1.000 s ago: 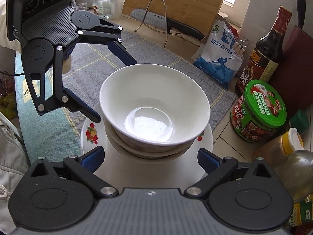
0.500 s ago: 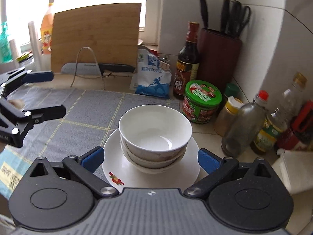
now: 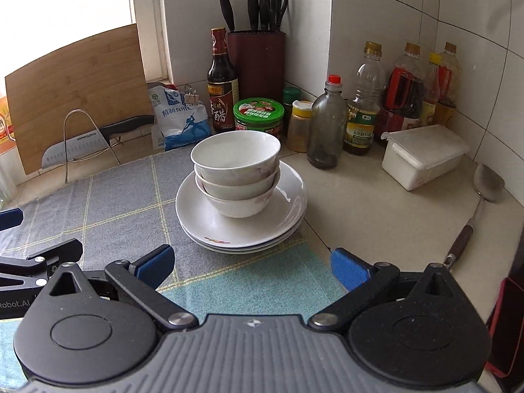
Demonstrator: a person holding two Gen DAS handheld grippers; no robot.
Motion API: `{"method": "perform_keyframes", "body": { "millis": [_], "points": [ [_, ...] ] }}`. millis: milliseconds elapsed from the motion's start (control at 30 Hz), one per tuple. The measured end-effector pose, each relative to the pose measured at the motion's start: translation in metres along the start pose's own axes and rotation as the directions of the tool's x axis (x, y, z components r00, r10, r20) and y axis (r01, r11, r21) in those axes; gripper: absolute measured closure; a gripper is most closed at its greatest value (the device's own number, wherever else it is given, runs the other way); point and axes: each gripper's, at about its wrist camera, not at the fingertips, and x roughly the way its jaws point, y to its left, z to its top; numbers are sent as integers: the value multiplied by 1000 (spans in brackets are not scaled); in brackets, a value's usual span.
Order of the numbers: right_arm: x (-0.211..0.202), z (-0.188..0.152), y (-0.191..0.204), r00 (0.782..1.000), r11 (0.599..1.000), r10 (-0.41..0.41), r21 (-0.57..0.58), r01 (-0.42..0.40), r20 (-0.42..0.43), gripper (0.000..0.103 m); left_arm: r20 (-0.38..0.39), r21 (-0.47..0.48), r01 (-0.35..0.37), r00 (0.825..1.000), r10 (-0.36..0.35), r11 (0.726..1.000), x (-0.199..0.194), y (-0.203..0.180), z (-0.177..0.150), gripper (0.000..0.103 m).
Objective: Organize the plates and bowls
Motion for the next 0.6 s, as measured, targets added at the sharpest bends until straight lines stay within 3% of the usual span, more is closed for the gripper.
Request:
{"method": "perform_keyframes", "body": {
  "millis": [167,600],
  "points": [
    [-16,3,6,999,999,-37,-2,37,34,0,8,-8,-15,1000,15,1000,-11,0,8,1],
    [-22,6,12,998,1000,-25,-3,25,56,0,-8,-27,-28,1000,28,999,-12,-3,16,1]
  ]
}}
